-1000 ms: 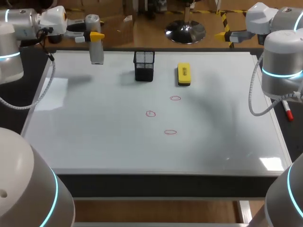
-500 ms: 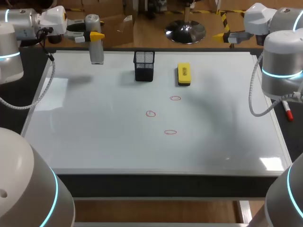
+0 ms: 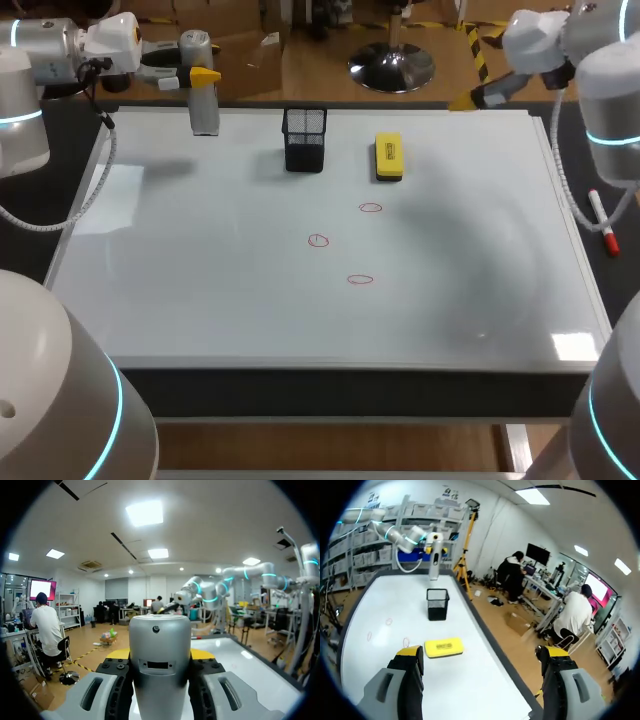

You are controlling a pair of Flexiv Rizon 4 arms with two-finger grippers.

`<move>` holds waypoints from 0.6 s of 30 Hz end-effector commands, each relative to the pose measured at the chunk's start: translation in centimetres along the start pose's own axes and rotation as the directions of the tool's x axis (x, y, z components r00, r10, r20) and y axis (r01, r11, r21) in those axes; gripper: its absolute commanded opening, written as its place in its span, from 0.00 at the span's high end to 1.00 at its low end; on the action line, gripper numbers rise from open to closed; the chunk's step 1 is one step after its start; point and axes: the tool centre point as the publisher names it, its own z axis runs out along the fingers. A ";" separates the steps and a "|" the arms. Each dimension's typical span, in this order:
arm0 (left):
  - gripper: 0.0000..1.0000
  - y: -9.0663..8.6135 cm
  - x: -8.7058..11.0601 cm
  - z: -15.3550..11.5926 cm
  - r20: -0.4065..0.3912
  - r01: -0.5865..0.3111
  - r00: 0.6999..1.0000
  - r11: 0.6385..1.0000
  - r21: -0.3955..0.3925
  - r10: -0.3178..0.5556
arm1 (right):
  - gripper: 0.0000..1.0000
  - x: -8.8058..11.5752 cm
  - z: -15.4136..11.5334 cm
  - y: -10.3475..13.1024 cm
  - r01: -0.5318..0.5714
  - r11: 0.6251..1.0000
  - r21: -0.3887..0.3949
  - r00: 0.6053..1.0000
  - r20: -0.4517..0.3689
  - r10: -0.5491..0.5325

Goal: Pick up the inspection probe, press it on each red-marked spot on the whiteboard one by one, put down the probe, pick up the eraser, and wipe off all the red marks.

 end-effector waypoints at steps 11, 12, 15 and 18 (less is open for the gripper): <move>1.00 -0.2 0.2 0.0 0.004 0.000 1.000 1.000 -0.003 0.000 | 0.00 1.6 1.4 -0.3 0.566 0.720 0.400 0.721 -0.664 -0.198; 1.00 -0.2 0.2 0.0 0.004 0.000 1.000 1.000 -0.003 0.000 | 0.00 1.8 1.5 -0.4 0.571 0.724 0.387 0.714 -0.670 -0.205; 1.00 -0.2 0.2 0.0 0.004 0.000 1.000 1.000 -0.003 0.000 | 0.00 2.4 1.5 -0.4 0.599 0.719 0.354 0.684 -0.693 -0.229; 1.00 -0.2 0.2 0.0 0.004 0.000 1.000 1.000 -0.003 0.000 | 0.00 2.8 1.3 -0.4 0.588 0.737 0.332 0.680 -0.697 -0.228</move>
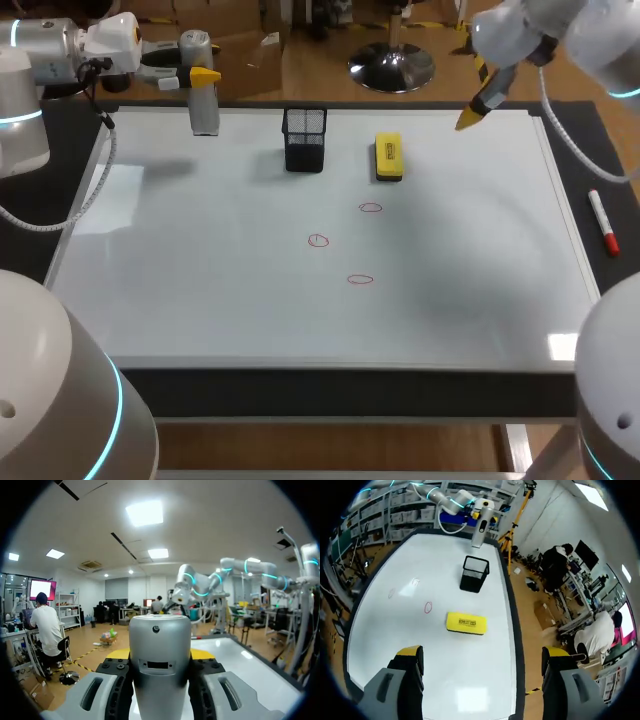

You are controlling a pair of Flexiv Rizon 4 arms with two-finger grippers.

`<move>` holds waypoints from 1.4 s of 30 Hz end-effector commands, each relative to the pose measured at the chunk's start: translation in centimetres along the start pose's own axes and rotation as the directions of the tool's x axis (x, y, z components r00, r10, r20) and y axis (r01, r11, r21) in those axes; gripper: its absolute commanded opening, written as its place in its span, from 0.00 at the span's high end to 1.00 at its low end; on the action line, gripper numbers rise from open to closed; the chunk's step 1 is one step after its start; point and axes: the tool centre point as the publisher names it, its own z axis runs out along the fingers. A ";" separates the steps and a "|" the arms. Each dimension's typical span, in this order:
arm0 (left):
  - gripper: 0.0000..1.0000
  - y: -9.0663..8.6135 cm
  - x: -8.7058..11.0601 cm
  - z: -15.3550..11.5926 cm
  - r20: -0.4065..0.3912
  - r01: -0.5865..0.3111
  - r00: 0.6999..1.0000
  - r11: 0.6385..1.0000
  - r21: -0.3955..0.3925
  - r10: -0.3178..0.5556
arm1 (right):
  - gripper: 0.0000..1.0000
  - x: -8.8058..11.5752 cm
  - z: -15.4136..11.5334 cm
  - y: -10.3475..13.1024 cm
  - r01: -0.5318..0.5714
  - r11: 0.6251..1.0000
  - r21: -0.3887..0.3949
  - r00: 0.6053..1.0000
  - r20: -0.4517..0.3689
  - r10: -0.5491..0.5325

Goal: Pick up the inspection probe, press it on each red-marked spot on the whiteboard one by one, put down the probe, pick up the eraser, and wipe off all the red marks.

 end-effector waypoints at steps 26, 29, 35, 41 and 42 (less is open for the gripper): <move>1.00 -0.2 0.2 0.0 0.004 0.000 1.000 1.000 -0.003 0.000 | 0.00 1.4 1.8 -0.2 0.388 0.918 0.087 0.831 -0.463 -0.307; 1.00 -0.2 0.2 0.0 0.004 0.000 1.000 1.000 -0.003 0.000 | 0.00 2.1 2.1 -0.3 0.475 0.879 0.026 0.769 -0.498 -0.401; 1.00 -0.2 0.2 0.0 0.004 0.000 1.000 1.000 -0.003 0.000 | 0.00 3.1 2.9 -0.2 0.637 0.768 -0.065 0.610 -0.566 -0.554; 1.00 -0.2 0.2 0.0 0.004 0.000 1.000 1.000 -0.003 0.000 | 0.00 4.1 4.4 1.0 0.784 0.597 -0.169 0.392 -0.612 -0.687; 1.00 -0.2 0.2 0.0 0.004 0.000 1.000 1.000 -0.003 0.000 | 0.00 4.2 4.7 1.3 0.796 0.576 -0.185 0.364 -0.613 -0.701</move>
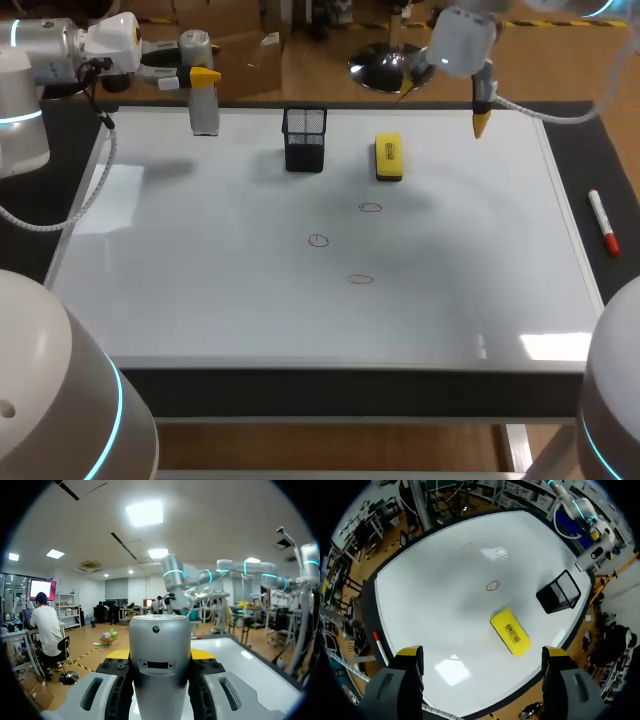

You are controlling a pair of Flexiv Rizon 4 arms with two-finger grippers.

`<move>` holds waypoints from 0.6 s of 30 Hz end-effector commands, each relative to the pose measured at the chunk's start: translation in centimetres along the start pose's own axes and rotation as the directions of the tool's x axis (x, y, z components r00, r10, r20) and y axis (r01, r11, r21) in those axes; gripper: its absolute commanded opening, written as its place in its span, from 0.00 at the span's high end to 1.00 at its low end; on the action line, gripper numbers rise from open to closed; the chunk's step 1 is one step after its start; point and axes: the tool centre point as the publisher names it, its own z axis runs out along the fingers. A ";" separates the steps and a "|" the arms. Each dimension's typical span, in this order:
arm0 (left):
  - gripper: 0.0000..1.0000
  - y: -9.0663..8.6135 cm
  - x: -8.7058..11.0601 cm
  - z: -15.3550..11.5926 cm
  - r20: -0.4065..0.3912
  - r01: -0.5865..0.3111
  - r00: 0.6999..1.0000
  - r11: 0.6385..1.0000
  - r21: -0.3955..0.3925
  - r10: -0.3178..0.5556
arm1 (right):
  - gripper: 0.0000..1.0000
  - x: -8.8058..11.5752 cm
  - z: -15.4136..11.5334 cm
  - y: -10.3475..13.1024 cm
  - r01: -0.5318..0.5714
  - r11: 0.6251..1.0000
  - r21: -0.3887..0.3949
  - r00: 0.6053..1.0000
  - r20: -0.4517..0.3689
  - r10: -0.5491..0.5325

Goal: Pick up the inspection probe, press it on each red-marked spot on the whiteboard one by one, put down the probe, pick up the eraser, and wipe off all the red marks.

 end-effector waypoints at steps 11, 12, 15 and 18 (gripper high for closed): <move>1.00 -0.2 0.2 0.0 0.004 0.000 1.000 1.000 -0.003 0.000 | 0.00 -2.1 2.4 2.2 0.423 0.903 0.083 0.897 -0.185 -0.403; 1.00 -0.2 0.2 0.0 0.004 0.000 1.000 1.000 -0.003 0.000 | 0.00 -2.1 2.5 2.3 0.429 0.900 0.081 0.894 -0.179 -0.410; 1.00 -0.2 0.2 0.0 0.004 0.000 1.000 1.000 -0.003 0.000 | 0.00 -2.0 2.9 2.3 0.468 0.880 0.081 0.875 -0.182 -0.449; 1.00 -0.2 0.2 0.0 0.004 0.000 1.000 1.000 -0.003 0.000 | 0.00 -2.0 3.3 2.5 0.485 0.871 0.075 0.865 -0.186 -0.466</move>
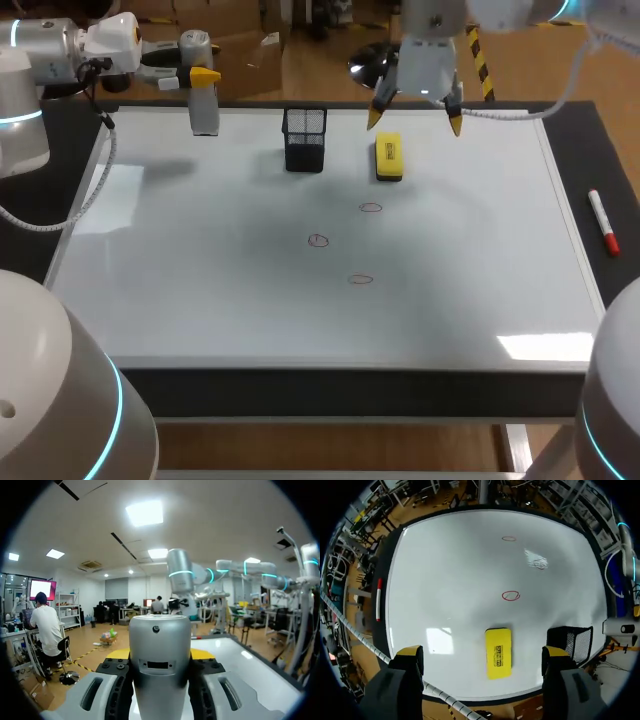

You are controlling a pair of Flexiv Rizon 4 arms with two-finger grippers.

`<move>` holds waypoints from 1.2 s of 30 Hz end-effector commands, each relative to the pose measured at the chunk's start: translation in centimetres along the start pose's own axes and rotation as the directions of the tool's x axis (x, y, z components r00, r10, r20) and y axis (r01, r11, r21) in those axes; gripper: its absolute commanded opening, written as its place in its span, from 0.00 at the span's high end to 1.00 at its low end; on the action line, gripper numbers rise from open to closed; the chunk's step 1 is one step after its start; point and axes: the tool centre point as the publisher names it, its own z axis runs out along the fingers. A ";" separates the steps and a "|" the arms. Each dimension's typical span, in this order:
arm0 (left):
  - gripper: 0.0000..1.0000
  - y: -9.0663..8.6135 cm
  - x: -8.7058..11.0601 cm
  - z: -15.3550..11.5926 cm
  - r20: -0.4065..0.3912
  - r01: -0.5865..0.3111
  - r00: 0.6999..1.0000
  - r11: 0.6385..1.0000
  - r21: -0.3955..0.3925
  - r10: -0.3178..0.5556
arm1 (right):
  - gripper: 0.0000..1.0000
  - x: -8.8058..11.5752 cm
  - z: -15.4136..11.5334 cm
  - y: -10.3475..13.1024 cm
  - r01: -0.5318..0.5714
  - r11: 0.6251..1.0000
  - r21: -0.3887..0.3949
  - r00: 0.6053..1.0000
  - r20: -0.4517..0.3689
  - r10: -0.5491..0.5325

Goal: Pick up the inspection probe, press it on each red-marked spot on the whiteboard one by one, put down the probe, pick up the eraser, and wipe off all the red marks.

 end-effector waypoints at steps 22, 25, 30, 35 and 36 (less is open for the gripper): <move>1.00 -0.2 0.2 0.0 0.004 0.000 1.000 1.000 -0.003 0.000 | 0.00 0.1 1.3 0.3 -0.005 1.000 -0.029 1.000 0.000 0.005; 1.00 -0.2 0.2 0.0 0.004 0.000 1.000 1.000 -0.003 0.000 | 0.00 -0.8 2.0 0.0 0.030 0.999 -0.032 0.999 -0.015 -0.031; 1.00 -0.2 0.2 0.0 0.004 0.000 1.000 1.000 -0.003 0.000 | 0.00 -1.7 3.2 -0.7 0.073 0.997 -0.020 0.997 -0.009 -0.073; 1.00 -0.2 0.2 0.0 0.004 0.000 1.000 1.000 -0.003 0.000 | 0.00 -2.0 3.7 -1.3 0.103 0.995 -0.002 0.995 -0.003 -0.103; 1.00 -0.2 0.2 0.0 0.004 0.000 1.000 1.000 -0.003 0.000 | 0.00 -2.0 3.8 -1.4 0.109 0.994 -0.001 0.994 -0.003 -0.109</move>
